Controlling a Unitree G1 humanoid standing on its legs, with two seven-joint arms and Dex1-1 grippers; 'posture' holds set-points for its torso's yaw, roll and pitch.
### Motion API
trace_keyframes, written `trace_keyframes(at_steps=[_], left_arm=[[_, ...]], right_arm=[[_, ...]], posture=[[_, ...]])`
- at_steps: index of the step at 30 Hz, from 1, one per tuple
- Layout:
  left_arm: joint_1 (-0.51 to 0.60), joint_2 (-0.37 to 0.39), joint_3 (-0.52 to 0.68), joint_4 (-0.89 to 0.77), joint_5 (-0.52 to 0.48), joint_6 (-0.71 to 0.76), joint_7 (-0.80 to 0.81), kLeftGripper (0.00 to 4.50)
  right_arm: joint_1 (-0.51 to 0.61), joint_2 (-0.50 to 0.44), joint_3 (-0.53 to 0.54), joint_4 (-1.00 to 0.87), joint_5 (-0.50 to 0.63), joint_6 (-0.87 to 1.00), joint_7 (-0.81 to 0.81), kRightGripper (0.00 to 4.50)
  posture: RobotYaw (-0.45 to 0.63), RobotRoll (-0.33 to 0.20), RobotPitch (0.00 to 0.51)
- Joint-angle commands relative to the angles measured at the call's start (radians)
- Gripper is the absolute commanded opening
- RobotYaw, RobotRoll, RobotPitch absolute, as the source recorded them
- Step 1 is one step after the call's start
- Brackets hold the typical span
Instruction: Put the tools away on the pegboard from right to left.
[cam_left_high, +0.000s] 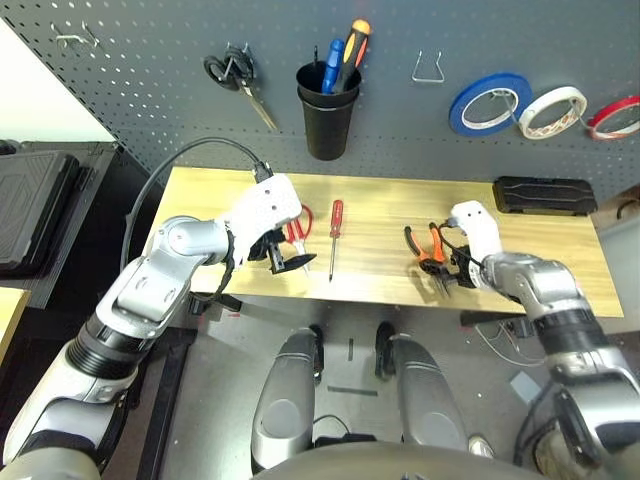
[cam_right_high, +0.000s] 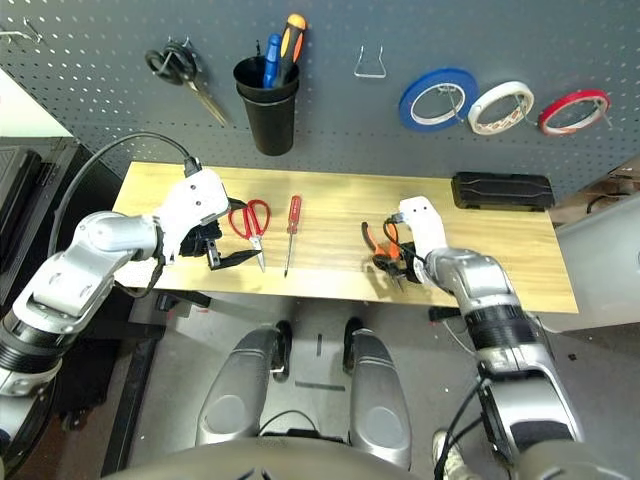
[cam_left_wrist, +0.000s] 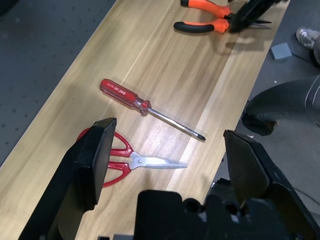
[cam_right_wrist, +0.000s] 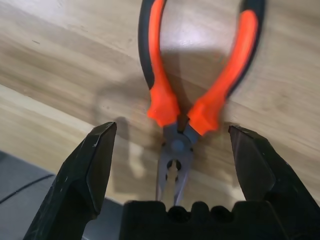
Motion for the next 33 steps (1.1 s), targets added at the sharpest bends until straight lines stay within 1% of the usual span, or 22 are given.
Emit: trace_keyframes(at_steps=[1,4,9,12,13,15,17,22,25,27,30,33], left_arm=[[0.007,-0.003,-0.014,-0.032,0.008,0.020,-0.004,4.50],[0.008,-0.004,-0.012,-0.040,0.009,0.028,-0.002,4.50],[0.011,-0.004,-0.006,-0.048,0.012,0.038,0.004,4.50],[0.011,-0.004,-0.005,-0.051,0.011,0.044,0.005,4.50],[0.012,-0.005,-0.004,-0.052,0.011,0.045,0.006,4.50],[0.013,-0.005,-0.003,-0.054,0.011,0.048,0.009,4.50],[0.014,-0.005,-0.002,-0.054,0.010,0.050,0.010,4.50],[0.016,-0.005,0.003,-0.044,0.011,0.039,0.017,4.50],[0.016,-0.014,0.017,-0.038,0.005,0.019,0.026,4.50],[0.018,-0.044,0.057,-0.036,-0.023,-0.009,0.042,4.50],[0.018,-0.086,0.113,-0.037,-0.055,-0.042,0.060,4.50],[0.018,-0.122,0.165,-0.057,-0.103,-0.047,0.066,4.50]], right_arm=[[-0.048,0.034,0.011,0.155,-0.044,-0.042,-0.031,4.48],[-0.112,0.066,0.001,0.287,-0.061,-0.100,-0.045,4.48],[-0.182,0.090,-0.012,0.457,-0.088,-0.209,-0.050,4.48],[-0.205,0.096,-0.028,0.521,-0.097,-0.236,-0.072,3.92],[-0.209,0.097,-0.032,0.534,-0.100,-0.240,-0.074,3.51],[-0.213,0.098,-0.036,0.547,-0.105,-0.248,-0.071,2.90],[-0.209,0.096,-0.038,0.544,-0.112,-0.258,-0.067,2.88],[-0.177,0.077,-0.060,0.452,-0.102,-0.292,-0.043,2.88],[-0.142,0.051,-0.058,0.354,-0.105,-0.338,-0.008,2.88],[-0.100,0.029,-0.082,0.243,-0.076,-0.366,0.028,2.88],[-0.026,-0.009,-0.107,0.052,-0.008,-0.343,0.141,2.88],[0.047,-0.043,-0.121,-0.098,0.032,-0.330,0.198,2.88]], posture=[[0.21,0.000,0.287],[0.22,0.000,0.289],[0.23,0.000,0.291],[0.23,0.000,0.293],[0.23,0.000,0.293],[0.23,0.000,0.293],[0.23,0.000,0.292],[0.23,0.000,0.289],[0.22,0.000,0.284],[0.22,0.000,0.280],[0.23,0.000,0.278],[0.23,0.000,0.273]])
